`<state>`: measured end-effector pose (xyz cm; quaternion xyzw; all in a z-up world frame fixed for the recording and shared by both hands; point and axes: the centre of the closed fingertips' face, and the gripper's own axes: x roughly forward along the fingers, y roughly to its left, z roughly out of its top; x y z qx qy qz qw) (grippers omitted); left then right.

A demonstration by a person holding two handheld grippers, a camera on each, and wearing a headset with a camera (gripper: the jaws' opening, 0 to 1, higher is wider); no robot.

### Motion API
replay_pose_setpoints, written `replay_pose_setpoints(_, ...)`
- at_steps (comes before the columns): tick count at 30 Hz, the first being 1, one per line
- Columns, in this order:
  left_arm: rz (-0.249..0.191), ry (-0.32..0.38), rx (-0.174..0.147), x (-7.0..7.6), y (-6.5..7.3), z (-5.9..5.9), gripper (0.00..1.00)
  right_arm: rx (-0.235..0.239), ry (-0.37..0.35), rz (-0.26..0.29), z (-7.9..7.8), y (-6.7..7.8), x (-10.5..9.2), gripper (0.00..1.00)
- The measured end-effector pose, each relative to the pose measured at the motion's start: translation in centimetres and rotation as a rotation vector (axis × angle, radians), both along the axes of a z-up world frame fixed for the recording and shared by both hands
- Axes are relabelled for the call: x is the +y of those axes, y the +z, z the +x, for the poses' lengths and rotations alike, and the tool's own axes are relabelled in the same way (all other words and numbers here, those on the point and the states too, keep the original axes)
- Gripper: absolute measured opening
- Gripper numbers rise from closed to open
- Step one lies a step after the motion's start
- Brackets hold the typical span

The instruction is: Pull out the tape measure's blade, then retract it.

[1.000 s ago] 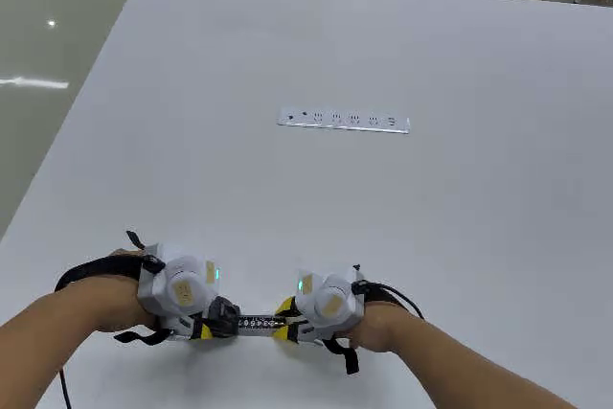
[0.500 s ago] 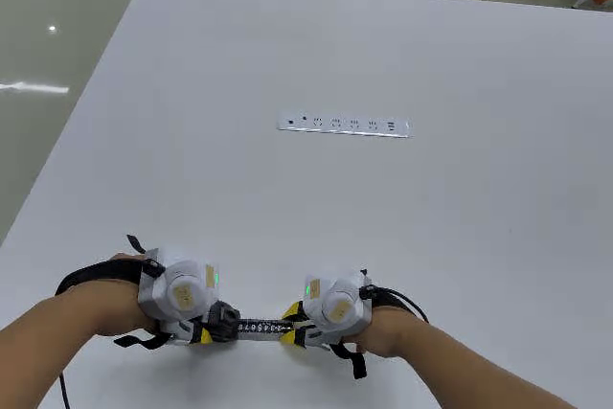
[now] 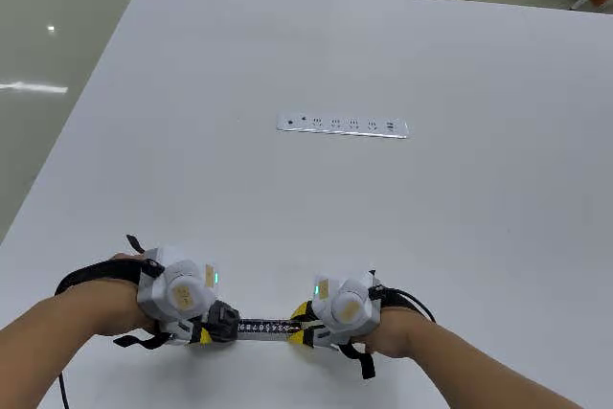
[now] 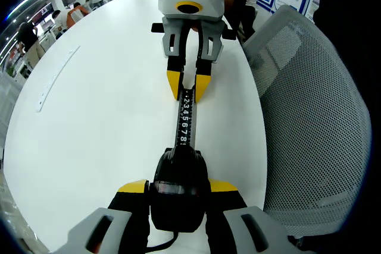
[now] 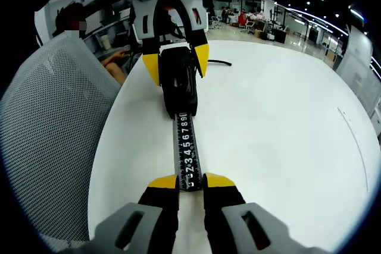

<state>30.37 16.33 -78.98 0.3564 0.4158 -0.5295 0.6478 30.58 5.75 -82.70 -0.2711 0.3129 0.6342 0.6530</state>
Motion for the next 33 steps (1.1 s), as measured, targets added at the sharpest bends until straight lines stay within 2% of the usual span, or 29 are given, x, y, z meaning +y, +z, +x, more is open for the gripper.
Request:
replay_pose_setpoints(24,-0.005,0.010,-0.001,0.0,-0.1,0.0,0.33,-0.011,-0.014,-0.017,0.4,0.2,-2.4,0.13)
replay_pose_setpoints(33,-0.008,0.011,-0.001,0.0,0.0,0.0,0.33,0.004,-0.033,-0.013,0.3,0.1,-3.1,0.13)
